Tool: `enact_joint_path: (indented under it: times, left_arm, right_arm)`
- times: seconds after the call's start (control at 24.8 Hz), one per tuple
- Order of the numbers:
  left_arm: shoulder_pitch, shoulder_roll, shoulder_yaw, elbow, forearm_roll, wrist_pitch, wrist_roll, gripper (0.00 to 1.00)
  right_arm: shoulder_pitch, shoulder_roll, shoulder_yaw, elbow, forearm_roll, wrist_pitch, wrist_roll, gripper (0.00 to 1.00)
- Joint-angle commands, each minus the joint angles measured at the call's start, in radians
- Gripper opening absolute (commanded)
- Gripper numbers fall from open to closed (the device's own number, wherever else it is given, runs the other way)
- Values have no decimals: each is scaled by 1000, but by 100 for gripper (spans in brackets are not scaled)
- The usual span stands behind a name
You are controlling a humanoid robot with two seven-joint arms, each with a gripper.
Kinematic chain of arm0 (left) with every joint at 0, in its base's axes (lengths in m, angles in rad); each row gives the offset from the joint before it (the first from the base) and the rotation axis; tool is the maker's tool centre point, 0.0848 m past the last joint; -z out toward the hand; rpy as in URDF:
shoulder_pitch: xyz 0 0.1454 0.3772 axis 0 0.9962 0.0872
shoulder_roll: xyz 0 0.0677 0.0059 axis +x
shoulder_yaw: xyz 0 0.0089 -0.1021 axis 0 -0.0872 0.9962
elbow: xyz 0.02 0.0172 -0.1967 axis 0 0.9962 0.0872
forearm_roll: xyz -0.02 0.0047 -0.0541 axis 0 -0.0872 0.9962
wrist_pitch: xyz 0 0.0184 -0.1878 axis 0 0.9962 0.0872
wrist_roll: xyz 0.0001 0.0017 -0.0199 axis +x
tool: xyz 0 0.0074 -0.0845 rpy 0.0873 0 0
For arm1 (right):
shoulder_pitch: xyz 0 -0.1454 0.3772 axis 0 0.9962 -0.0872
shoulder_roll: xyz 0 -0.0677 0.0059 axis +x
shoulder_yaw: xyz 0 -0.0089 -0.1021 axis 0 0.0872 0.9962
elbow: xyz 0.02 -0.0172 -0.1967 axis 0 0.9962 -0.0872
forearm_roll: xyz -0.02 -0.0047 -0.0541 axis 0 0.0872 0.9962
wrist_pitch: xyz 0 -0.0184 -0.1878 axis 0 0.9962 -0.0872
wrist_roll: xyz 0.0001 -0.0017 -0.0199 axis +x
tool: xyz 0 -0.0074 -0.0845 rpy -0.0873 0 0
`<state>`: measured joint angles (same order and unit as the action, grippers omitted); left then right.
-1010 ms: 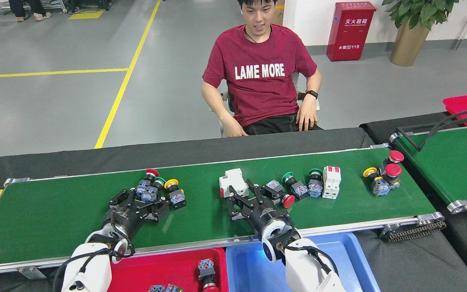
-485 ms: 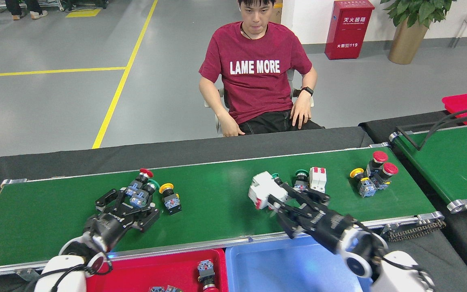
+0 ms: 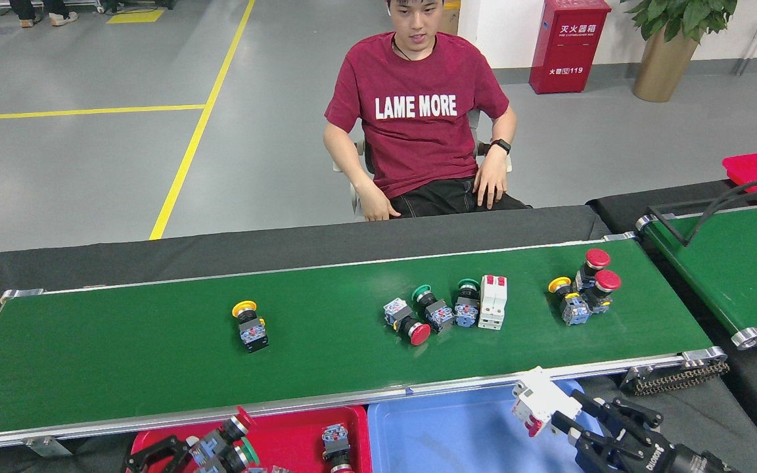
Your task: Pick switch part from conveyor to tray
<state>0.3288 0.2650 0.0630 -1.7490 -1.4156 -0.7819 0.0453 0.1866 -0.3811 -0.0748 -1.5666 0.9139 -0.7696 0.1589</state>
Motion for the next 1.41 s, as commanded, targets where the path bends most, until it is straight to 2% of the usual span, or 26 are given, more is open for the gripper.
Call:
enact_joint_path:
  times: [0.0,0.16,0.2,0.24,0.32,0.4,0.44,0.57,0.61,0.65,0.73,0.81,0.89,0.97,1.05,1.13,1.21,1.37]
  left_arm:
    - [-2,2,27,-12,6,-4,-2,100]
    - [4,-20,133,-7,7,0,-2,100]
    - [4,-36,166,-6,9,30,-2,100]
    - [4,-61,195,-4,7,96,-2,100]
    - [-1,-106,255,3,7,297,-2,100]
    - [-4,-102,288,36,7,483,-1,100]
    - [-8,-102,297,54,7,527,-1,100]
    - [-10,-102,299,59,7,543,-2,100]
    - [-8,-104,296,59,7,541,-4,100]
    - [-8,-104,294,59,7,539,-5,100]
    - [-13,-106,293,56,7,538,-8,100]
    - [-36,-112,290,54,4,535,-27,100]
    - [-115,-112,238,68,-2,536,-102,100]
    - [-175,-112,181,91,-2,538,-188,100]
    - [-232,-116,150,115,-2,546,-274,100]
    - [-277,-124,147,134,-5,549,-312,100]
    - [-313,-135,147,175,-11,549,-315,100]
    - [-395,-129,150,286,-36,550,-314,100]
  right_arm:
    - [1,19,-20,-17,14,-16,-1,80]
    - [1,30,-28,-29,16,-16,7,81]
    - [-6,31,-30,-32,17,-16,7,81]
    - [-10,38,-31,-38,17,-16,7,80]
    - [-70,74,-33,-55,17,0,7,80]
    - [-164,116,-33,-52,28,185,5,80]
    - [-197,136,-30,-50,46,277,4,80]
    - [-237,217,-26,-49,164,458,-2,80]
    - [-236,255,-26,-55,218,497,-7,80]
    - [-233,277,-26,-58,238,510,-13,80]
    - [-190,317,-26,-59,264,521,-35,83]
    - [-124,318,-26,-86,269,515,-48,86]
    - [-62,317,-19,-124,269,512,-65,87]
    - [-64,323,1,-127,270,517,-64,87]
    - [-84,340,56,-124,295,530,-61,87]
    - [-121,369,138,-105,373,586,-58,87]
    - [-161,406,245,-32,421,652,-58,87]
    - [-334,478,423,169,436,794,-59,87]
